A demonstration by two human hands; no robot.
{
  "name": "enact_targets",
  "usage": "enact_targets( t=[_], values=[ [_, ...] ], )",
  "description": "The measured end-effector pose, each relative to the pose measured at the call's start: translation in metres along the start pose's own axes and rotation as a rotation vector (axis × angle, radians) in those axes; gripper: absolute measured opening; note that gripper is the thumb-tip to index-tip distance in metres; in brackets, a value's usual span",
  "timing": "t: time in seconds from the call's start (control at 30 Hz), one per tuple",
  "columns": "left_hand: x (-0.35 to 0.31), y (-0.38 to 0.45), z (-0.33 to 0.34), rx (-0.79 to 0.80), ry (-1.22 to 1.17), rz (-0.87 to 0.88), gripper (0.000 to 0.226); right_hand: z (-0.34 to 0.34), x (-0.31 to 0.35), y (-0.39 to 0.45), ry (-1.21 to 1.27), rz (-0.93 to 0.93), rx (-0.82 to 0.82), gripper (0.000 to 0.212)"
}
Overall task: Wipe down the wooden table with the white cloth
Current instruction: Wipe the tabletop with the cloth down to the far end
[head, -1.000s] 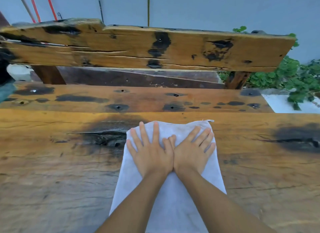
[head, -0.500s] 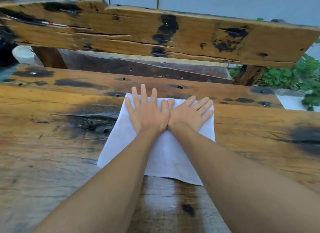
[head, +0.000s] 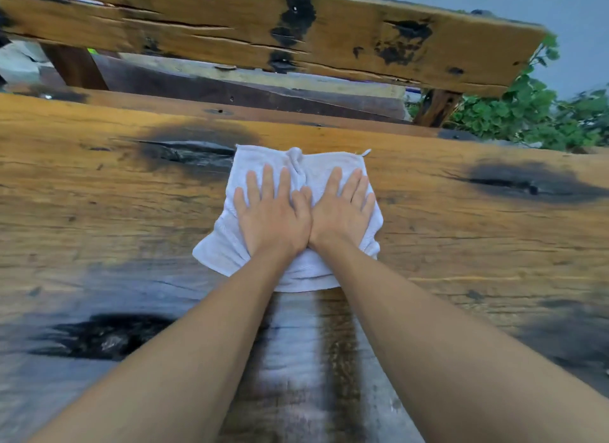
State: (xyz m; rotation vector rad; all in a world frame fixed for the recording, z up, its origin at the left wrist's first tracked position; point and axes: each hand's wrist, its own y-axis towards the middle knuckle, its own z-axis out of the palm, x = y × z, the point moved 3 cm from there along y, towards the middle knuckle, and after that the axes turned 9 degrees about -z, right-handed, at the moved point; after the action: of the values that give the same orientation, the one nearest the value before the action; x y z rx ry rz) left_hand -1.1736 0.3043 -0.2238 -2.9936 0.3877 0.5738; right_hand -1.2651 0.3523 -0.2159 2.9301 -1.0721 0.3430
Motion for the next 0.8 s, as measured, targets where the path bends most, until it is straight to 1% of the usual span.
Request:
enact_targets(
  t=[0.2, 0.3, 0.5, 0.6, 0.7, 0.8],
  values=[
    [0.029, -0.105, -0.009, 0.041, -0.027, 0.023, 0.061, 0.008, -0.02, -0.109, 0.018, -0.002, 0.003, 0.075],
    [0.05, -0.175, -0.017, 0.068, -0.053, 0.016, 0.061, 0.011, -0.03, -0.18, 0.018, 0.001, 0.0, 0.075],
    [0.089, -0.302, -0.033, 0.125, 0.015, 0.028, 0.062, 0.017, -0.049, -0.316, 0.006, -0.001, 0.003, 0.073],
    [0.101, -0.365, -0.043, 0.141, 0.012, 0.04, 0.066, 0.019, -0.062, -0.382, 0.004, 0.035, 0.012, 0.072],
    [0.11, -0.428, -0.051, 0.155, 0.028, 0.07, 0.066, 0.016, -0.079, -0.446, -0.016, 0.091, 0.033, 0.075],
    [0.12, -0.484, -0.052, 0.165, 0.045, 0.08, 0.064, 0.009, -0.09, -0.505, -0.001, 0.139, -0.004, 0.075]
  ],
)
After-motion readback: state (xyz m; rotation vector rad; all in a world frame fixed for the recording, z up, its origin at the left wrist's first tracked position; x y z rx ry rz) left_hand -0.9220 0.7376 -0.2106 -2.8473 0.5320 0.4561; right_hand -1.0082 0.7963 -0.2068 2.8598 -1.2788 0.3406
